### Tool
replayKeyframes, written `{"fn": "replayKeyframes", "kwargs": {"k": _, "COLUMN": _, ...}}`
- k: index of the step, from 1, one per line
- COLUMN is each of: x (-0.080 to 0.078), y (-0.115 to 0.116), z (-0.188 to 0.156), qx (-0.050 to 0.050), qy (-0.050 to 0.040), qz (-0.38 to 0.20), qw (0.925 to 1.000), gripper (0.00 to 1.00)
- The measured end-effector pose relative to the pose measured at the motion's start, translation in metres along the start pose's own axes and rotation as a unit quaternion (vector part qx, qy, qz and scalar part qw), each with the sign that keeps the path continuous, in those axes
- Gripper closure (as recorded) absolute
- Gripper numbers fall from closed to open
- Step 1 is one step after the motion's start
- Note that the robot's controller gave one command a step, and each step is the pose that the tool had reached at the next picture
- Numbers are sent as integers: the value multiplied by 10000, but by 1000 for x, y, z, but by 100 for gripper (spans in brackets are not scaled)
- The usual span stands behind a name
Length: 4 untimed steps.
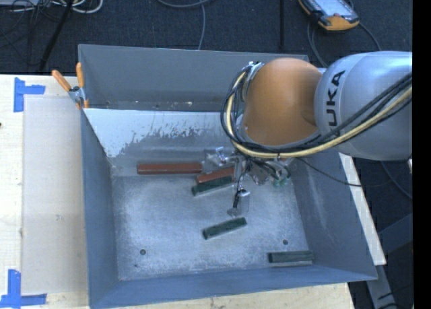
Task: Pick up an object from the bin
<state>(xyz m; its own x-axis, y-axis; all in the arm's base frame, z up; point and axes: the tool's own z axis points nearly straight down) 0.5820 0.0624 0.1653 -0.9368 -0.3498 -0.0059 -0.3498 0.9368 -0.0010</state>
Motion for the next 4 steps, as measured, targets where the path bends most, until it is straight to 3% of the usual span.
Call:
{"fn": "replayKeyframes", "kwargs": {"k": 1, "x": -3, "y": 16, "z": 60, "qx": -5, "qy": 16, "qz": -966, "qw": 9953, "gripper": 0}}
{"fn": "replayKeyframes", "kwargs": {"k": 2, "x": 27, "y": 10, "z": 84, "qx": -23, "qy": 42, "qz": -1263, "qw": 9920, "gripper": 0}}
{"fn": "replayKeyframes", "kwargs": {"k": 3, "x": 44, "y": 39, "z": 94, "qx": -21, "qy": 29, "qz": -2334, "qw": 9724, "gripper": 100}}
{"fn": "replayKeyframes", "kwargs": {"k": 4, "x": 44, "y": 39, "z": 94, "qx": -21, "qy": 29, "qz": -2329, "qw": 9725, "gripper": 100}}
